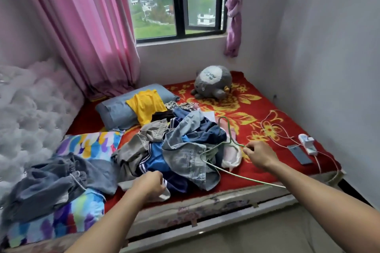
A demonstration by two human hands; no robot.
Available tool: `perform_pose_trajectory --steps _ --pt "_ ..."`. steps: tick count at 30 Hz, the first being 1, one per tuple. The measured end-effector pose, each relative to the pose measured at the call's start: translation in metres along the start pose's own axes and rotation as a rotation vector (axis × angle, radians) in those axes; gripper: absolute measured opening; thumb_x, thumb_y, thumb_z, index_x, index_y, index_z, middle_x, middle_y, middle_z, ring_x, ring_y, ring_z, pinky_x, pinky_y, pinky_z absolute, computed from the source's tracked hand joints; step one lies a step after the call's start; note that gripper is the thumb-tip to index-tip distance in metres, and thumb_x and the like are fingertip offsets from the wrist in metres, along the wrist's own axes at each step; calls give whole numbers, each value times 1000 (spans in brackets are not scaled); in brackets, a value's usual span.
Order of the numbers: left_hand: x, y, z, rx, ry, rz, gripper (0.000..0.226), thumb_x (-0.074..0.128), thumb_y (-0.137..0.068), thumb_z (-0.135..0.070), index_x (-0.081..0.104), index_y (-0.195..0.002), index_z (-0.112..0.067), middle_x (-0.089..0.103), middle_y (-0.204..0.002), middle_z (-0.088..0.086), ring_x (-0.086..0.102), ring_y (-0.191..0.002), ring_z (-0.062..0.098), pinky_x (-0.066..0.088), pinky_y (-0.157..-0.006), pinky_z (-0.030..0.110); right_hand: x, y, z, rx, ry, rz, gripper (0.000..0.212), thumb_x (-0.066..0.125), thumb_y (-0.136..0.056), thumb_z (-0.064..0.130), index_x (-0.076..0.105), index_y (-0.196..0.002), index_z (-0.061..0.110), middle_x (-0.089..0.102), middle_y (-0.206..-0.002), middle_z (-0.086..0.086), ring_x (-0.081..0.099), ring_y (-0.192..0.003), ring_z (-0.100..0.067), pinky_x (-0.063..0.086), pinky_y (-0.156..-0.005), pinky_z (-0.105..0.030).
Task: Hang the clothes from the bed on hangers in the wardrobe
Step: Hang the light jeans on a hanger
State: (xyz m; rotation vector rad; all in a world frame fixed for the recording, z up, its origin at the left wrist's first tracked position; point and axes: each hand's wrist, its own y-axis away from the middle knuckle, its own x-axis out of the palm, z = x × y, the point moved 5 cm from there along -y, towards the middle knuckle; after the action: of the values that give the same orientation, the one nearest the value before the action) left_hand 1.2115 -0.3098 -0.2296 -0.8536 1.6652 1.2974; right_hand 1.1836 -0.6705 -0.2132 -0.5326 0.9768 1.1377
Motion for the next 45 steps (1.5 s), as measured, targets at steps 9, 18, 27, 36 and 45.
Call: perform_pose_trajectory --steps 9,18,27,36,45 --pt "-8 -155 -50 119 -74 109 21 49 -90 -40 55 -94 -20 63 -105 3 59 -97 24 42 -68 32 4 -131 -59 193 -137 -132 31 54 -92 34 70 -81 10 71 -81 -9 64 -83 -34 51 -71 -40" --pt "8 -308 -63 6 -42 238 16 47 -88 -37 52 -85 -22 64 -99 3 60 -96 25 40 -66 32 72 -335 -82 251 -231 -104 28 52 -94 28 71 -89 9 70 -87 -15 63 -88 -36 41 -65 -36" --pt "59 -436 -103 8 36 250 28 47 -93 -32 55 -116 -19 53 -118 3 52 -110 25 46 -87 38 186 -490 -85 200 -305 106 25 54 -92 25 71 -109 20 69 -115 -3 62 -104 -27 44 -80 -30" --pt "134 -507 -113 118 -193 313 71 58 -86 -38 23 -147 -29 41 -142 3 31 -136 26 27 -108 44 292 -452 -122 73 2 335 40 56 -83 18 62 -122 21 63 -117 -6 55 -112 -29 46 -92 -39" --pt "100 -454 -54 10 392 150 14 55 -71 -16 65 -81 -18 62 -71 1 55 -75 23 40 -65 34 362 -327 -62 -274 250 946 71 64 -75 44 39 -139 27 49 -130 -3 47 -122 -26 46 -92 -41"
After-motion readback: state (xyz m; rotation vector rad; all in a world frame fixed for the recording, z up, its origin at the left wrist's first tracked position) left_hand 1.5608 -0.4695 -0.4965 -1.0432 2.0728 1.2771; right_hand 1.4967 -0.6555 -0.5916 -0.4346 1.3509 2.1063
